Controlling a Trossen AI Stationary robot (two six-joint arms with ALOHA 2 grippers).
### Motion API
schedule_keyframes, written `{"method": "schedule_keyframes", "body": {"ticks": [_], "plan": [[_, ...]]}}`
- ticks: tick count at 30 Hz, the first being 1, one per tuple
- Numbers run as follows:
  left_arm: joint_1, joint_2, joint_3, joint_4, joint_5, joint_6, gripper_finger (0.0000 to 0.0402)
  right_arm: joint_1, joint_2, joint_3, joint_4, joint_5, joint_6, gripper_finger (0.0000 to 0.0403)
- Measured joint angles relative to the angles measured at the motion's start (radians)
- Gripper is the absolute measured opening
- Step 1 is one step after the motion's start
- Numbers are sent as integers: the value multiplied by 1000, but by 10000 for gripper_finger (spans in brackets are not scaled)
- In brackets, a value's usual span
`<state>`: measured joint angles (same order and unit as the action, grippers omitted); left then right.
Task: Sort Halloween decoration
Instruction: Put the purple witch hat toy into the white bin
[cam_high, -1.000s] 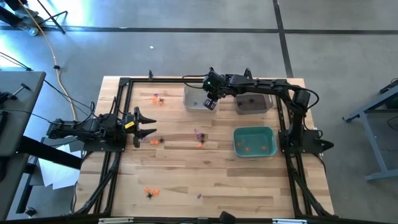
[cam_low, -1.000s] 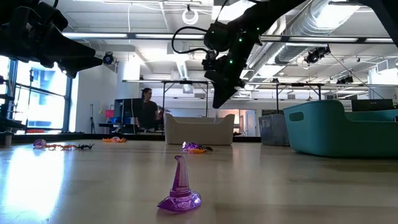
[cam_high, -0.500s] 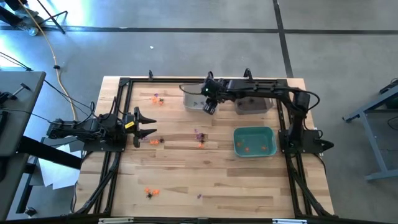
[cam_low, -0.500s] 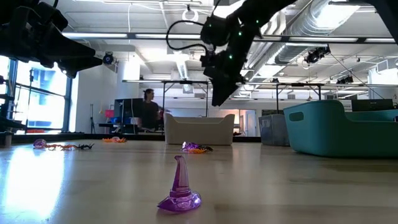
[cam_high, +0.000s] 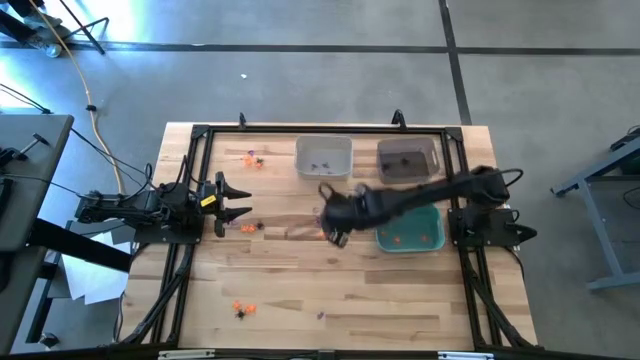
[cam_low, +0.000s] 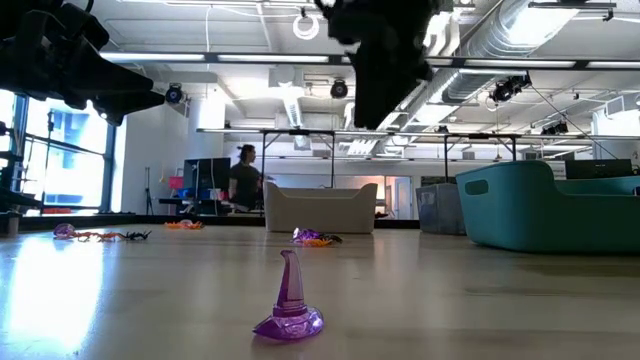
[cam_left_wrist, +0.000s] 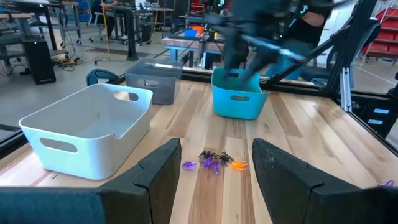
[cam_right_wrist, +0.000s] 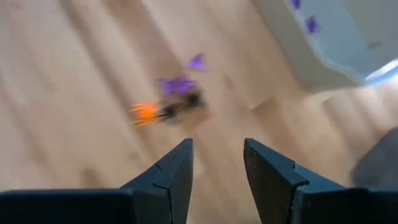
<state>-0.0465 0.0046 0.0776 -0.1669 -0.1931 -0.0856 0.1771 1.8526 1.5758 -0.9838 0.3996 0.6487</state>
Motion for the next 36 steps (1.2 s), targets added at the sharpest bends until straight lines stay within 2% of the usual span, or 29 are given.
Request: {"method": "schedule_keyframes", "body": {"ticks": [6,10,14,21,25,36], "plan": [[0,0,0,0,0,0,186,212,37,0,30,94,329,137],[0,0,0,1,0,0,186,322,107,0,103,84,525,137],[0,0,0,0,0,0,186,392,200,0,247,49,638,137],[0,0,0,0,0,0,186,442,300,-1,520,48,680,137],[0,0,0,0,0,0,186,448,354,-1,632,-20,680,137],[0,0,0,0,0,0,186,458,381,-1,681,-68,680,137]]}}
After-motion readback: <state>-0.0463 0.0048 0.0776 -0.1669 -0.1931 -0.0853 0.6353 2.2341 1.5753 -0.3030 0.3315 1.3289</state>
